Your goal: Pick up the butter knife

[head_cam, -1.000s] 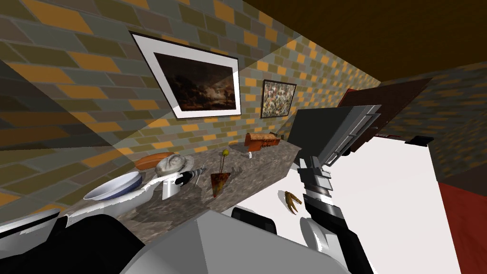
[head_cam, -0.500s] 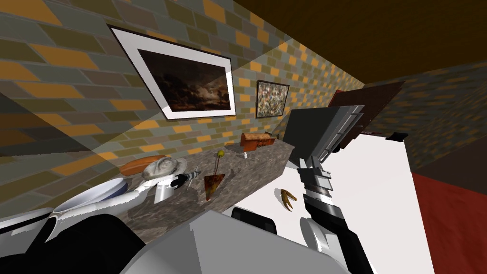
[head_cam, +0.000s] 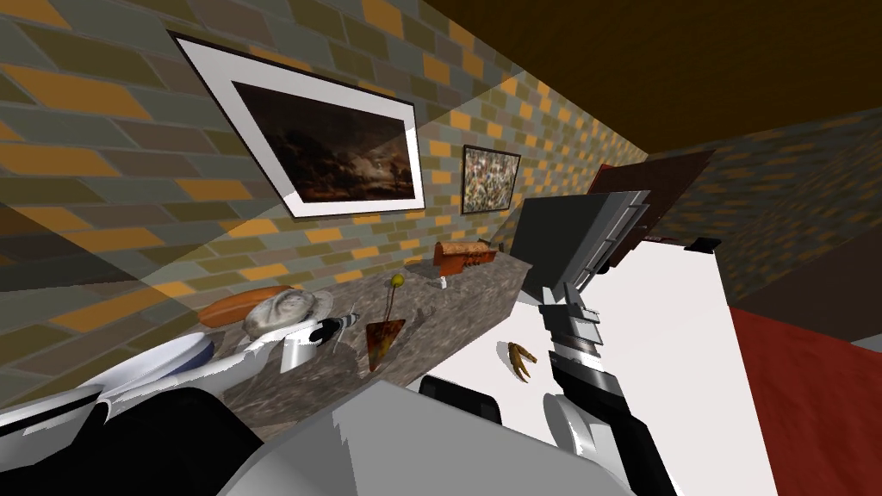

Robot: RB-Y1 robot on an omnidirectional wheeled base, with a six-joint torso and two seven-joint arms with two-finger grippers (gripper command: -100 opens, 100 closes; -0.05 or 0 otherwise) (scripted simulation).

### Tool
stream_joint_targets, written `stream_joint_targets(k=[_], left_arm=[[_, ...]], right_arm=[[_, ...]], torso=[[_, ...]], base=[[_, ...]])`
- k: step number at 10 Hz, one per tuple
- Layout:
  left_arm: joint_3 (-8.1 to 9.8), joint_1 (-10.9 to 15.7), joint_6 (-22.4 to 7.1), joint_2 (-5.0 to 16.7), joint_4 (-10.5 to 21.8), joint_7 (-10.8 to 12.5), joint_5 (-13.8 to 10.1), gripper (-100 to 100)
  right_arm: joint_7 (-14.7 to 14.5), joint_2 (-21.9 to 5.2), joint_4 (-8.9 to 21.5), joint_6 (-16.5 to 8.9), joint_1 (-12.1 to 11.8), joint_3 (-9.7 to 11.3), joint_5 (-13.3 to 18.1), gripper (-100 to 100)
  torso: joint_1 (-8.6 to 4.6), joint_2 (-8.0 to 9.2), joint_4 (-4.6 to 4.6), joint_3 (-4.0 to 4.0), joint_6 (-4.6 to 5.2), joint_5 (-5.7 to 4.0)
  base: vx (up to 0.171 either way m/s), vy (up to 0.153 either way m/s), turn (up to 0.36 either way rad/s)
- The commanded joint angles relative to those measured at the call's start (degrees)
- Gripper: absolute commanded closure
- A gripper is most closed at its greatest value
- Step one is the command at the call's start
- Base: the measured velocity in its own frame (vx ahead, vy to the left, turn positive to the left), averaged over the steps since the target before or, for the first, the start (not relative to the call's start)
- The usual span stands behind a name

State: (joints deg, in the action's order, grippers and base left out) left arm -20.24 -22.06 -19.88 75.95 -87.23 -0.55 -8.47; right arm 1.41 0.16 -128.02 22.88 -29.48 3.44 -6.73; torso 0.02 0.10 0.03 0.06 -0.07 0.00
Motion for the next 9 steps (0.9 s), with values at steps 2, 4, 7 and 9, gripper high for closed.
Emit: stream_joint_targets(k=[2, 4, 7, 9], left_arm=[[0.0, -0.07, -0.14, 0.04, 0.13, 0.01, -0.01, 100], [-0.01, -0.11, -0.34, 0.06, 0.21, 0.03, -0.01, 100], [0.25, -0.59, -0.36, 2.86, -2.36, 0.81, -1.16, 100], [0.21, -0.49, -0.28, 2.51, -2.0, 0.63, -1.07, 0]], right_arm=[[0.0, 0.0, 0.0, 0.0, 0.0, 0.0, 0.0, 0], [0.0, 0.0, 0.0, 0.0, 0.0, 0.0, 0.0, 0], [0.0, 0.0, 0.0, 0.0, 0.0, 0.0, 0.0, 0], [0.0, 0.0, 0.0, 0.0, 0.01, 0.01, 0.0, 0]], torso=[[-0.06, 0.0, 0.02, 0.01, 0.12, 0.04], [0.05, 0.09, 0.07, 0.08, 0.15, 0.09], [-0.05, 0.19, 0.08, 0.13, 0.07, 0.05], [-0.08, 0.23, 0.09, 0.16, 0.06, 0.06]], base=[[0.0, 0.003, 0.012], [0.0, 0.0, 0.0], [-0.028, -0.025, 0.062], [-0.012, -0.012, 0.008]])
